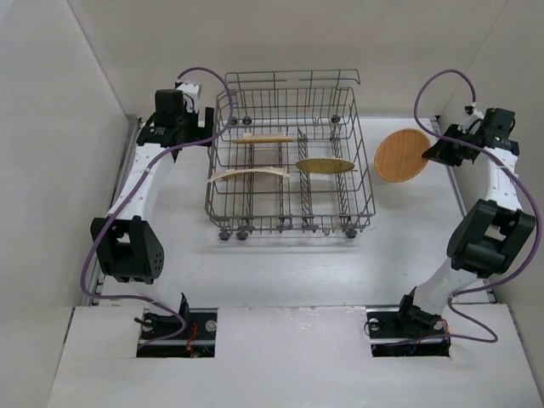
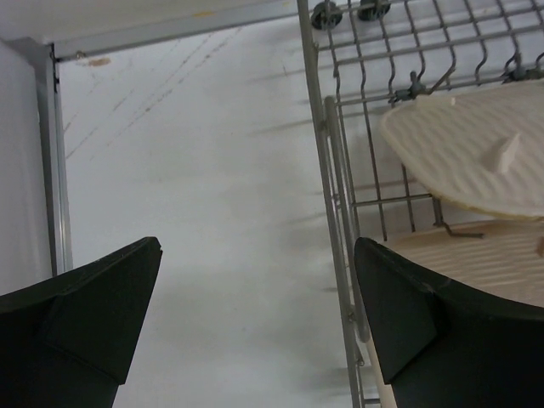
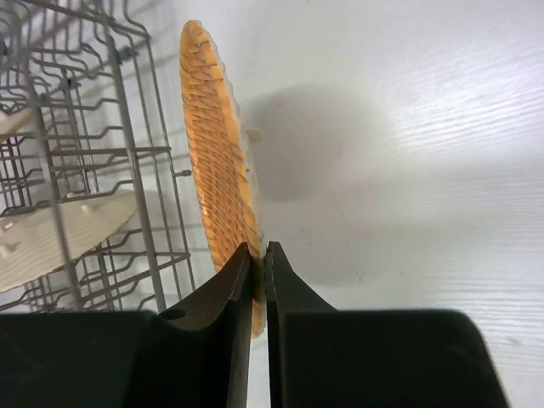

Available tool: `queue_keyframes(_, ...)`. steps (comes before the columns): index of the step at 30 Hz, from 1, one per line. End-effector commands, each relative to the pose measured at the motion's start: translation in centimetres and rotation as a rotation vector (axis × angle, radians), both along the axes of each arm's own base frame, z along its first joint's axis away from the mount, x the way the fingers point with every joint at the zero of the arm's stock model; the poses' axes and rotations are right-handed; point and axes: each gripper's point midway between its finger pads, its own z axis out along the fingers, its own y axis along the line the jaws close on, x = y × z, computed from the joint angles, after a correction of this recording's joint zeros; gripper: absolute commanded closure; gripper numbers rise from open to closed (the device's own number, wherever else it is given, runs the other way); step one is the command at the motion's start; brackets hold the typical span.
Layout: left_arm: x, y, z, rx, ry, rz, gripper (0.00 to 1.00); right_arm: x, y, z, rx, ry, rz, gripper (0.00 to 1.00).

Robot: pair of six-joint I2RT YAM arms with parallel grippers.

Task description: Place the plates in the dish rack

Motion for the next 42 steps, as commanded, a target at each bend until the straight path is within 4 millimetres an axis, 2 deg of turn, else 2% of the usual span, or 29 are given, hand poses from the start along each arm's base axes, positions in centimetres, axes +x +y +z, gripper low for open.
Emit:
queue_keyframes(1,-0.8,1.6,2.9,0.012,-0.095,0.064,0.00,0.1,-1.4,5.5,-0.145,-0.167,-0.034,1.00)
queue_keyframes(4,-1.4,2.2,2.0,-0.003,-0.081,0.089,0.00,-1.1,-1.0,9.9,-0.257,-0.277,-0.035,1.00)
queue_keyframes(6,-1.9,2.8,1.3,-0.015,-0.067,0.114,0.00,-2.0,0.0,12.7,-0.341,-0.351,-0.012,1.00)
queue_keyframes(7,-2.1,3.1,0.8,-0.017,-0.058,0.125,0.00,-2.6,1.1,14.4,-0.385,-0.403,0.013,1.00)
queue_keyframes(9,-2.6,3.8,0.2,-0.017,-0.048,0.145,0.00,-3.5,3.1,16.9,-0.443,-0.485,0.064,1.00)
queue_keyframes(12,-3.3,4.7,-1.1,0.015,-0.003,0.165,0.00,-5.1,7.1,20.2,-0.519,-0.612,0.177,1.00)
queue_keyframes(15,-4.1,6.3,-2.2,0.055,0.047,0.218,0.00,-6.9,11.1,22.8,-0.587,-0.728,0.308,1.00)
queue_keyframes(19,-5.1,7.2,-2.2,0.026,0.054,0.224,0.00,-9.8,15.3,25.4,-0.770,-0.900,0.521,1.00)
queue_keyframes(22,-5.9,7.5,-2.2,0.019,0.053,0.228,0.00,-11.7,17.5,26.0,-0.938,-1.012,0.672,1.00)
queue_keyframes(24,-6.4,7.5,-2.1,0.019,0.051,0.229,0.00,-12.7,18.4,25.7,-1.020,-1.065,0.755,1.00)
queue_keyframes(29,-8.1,8.4,-2.1,0.007,0.050,0.253,0.00,-14.8,20.1,23.9,-1.165,-1.170,0.954,1.00)
queue_keyframes(32,-8.9,9.3,-2.0,-0.010,0.045,0.285,0.00,-15.7,21.4,22.2,-1.237,-1.223,1.071,1.00)
queue_keyframes(36,-9.9,9.9,-2.4,-0.057,0.053,0.321,0.00,-16.6,23.1,20.5,-1.256,-1.278,1.195,1.00)
queue_keyframes(42,-11.2,10.7,-2.2,-0.065,0.039,0.344,0.00,-16.3,25.4,19.3,-1.211,-1.282,1.274,1.00)
